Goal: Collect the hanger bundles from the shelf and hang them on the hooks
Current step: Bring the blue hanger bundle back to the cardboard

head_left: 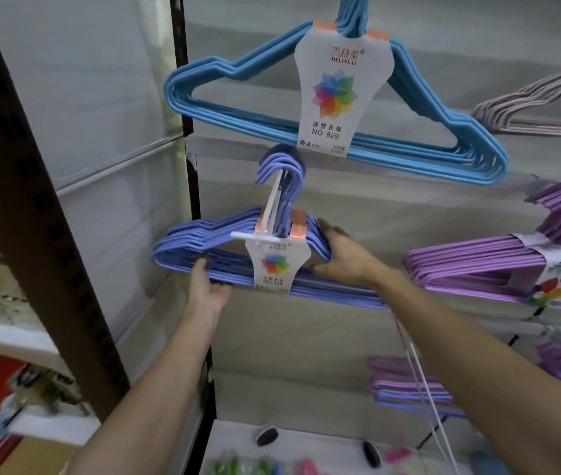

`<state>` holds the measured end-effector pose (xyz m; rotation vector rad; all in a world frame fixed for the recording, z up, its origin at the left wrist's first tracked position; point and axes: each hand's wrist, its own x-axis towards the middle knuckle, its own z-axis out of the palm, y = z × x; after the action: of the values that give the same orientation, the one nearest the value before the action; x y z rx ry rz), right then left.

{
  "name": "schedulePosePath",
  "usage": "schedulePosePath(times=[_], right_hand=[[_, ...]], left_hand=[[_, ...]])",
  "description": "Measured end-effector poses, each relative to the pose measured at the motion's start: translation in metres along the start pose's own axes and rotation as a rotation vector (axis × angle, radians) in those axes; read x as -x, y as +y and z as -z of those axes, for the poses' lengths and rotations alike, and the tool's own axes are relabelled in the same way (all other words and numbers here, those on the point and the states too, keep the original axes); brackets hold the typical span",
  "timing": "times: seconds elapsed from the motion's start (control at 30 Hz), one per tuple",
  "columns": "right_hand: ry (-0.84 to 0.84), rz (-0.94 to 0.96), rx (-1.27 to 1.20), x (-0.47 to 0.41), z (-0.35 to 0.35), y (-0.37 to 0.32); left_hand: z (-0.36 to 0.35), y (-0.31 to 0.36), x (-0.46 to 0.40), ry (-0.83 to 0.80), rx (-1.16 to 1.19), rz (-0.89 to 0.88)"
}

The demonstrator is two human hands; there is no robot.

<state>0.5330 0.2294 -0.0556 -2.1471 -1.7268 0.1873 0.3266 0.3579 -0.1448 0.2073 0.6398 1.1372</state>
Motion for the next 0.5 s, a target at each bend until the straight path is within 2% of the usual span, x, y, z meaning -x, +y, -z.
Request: schedulePosePath(times=[0.17,0.37,0.5], right_hand=[[0.031,0.027,-0.032,0.042,0.023,-0.01],[0.199,0.133,-0.15,0.119,0.061,-0.022],[0.334,0.196,-0.21,0.176,0.093,-0.014]], left_hand=[[0.009,0.006,0.05,0.027,-0.06,-0.018],[0.013,0.002,0.131,0.069,0.028,-0.141],[-0.004,-0.035,0.209,-0.037,-0.178,-0.186]])
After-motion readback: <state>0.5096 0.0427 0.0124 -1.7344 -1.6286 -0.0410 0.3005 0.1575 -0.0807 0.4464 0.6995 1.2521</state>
